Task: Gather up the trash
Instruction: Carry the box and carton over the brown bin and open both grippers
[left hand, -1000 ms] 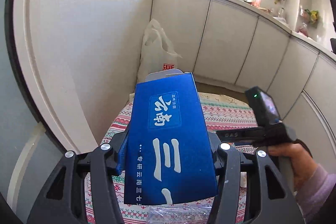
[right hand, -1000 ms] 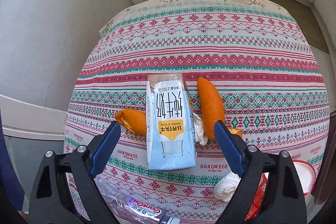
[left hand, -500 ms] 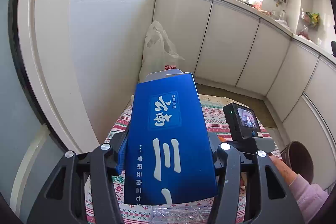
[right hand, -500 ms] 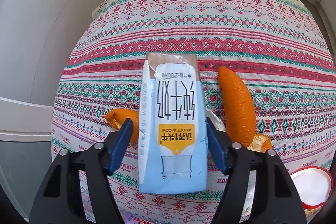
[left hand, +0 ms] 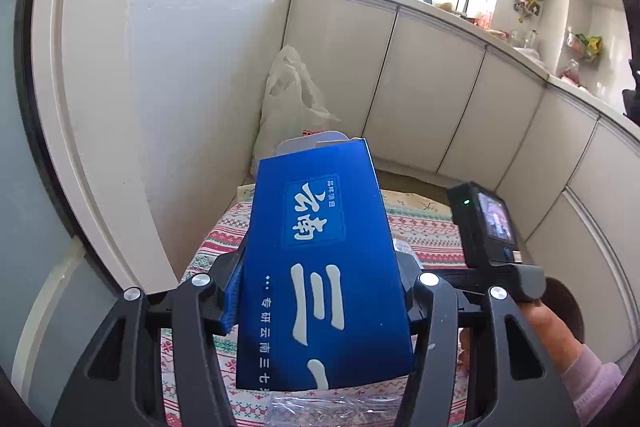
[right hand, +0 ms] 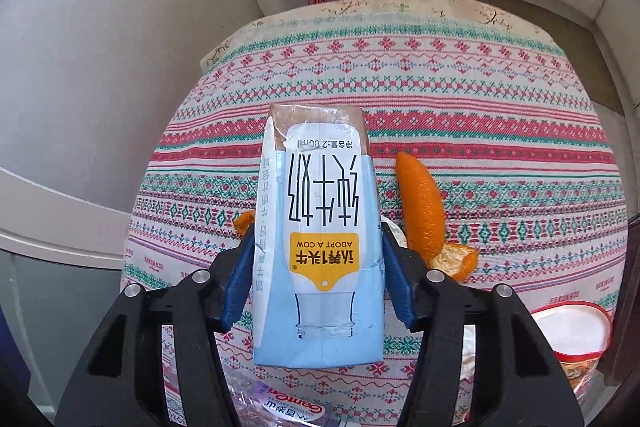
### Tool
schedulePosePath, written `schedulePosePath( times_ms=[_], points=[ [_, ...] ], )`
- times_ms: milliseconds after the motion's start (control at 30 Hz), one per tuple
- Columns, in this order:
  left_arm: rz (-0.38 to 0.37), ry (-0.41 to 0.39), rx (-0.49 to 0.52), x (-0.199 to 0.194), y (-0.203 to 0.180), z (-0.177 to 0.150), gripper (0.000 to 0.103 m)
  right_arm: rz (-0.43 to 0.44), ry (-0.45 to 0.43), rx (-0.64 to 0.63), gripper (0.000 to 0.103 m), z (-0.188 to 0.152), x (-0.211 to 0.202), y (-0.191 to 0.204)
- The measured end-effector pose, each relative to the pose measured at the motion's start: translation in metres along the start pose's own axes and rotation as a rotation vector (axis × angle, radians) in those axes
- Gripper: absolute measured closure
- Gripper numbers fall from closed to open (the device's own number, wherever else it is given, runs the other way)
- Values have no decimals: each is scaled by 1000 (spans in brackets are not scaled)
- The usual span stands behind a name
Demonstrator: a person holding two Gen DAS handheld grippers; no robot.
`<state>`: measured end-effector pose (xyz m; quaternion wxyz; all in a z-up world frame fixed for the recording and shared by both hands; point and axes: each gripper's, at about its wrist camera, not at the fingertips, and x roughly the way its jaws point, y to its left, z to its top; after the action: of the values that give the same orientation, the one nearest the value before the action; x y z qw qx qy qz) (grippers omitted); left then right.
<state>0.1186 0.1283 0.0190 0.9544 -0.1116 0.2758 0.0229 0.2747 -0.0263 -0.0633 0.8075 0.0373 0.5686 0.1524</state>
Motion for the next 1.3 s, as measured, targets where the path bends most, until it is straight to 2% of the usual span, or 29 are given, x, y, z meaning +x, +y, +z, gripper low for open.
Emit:
schedulePosePath(
  times_ms=[167,267,533,733,833,1000,1067,1300],
  points=[
    [-34,-10,-1,-5,-9,-1,49,-23,-105,31,48,-2,-49,-15],
    [-50,-6,13,-4,-19,-2,49,-57,-150,80,48,-10,-78,-40],
    [-106,24,79,0,-59,-16,49,-198,-274,322,48,-60,-145,-149],
    [-194,53,82,6,-92,-24,49,-321,-345,500,48,-106,-174,-233],
    [-264,75,73,13,-113,-28,48,-376,-361,588,48,-128,-175,-267],
    [-352,159,107,34,-169,-40,48,-420,-389,691,48,-165,-176,-317],
    [-411,204,98,46,-200,-41,48,-413,-383,719,48,-172,-177,-333],
    [-631,336,87,71,-320,-48,48,-393,-455,789,48,-199,-197,-388]
  ],
)
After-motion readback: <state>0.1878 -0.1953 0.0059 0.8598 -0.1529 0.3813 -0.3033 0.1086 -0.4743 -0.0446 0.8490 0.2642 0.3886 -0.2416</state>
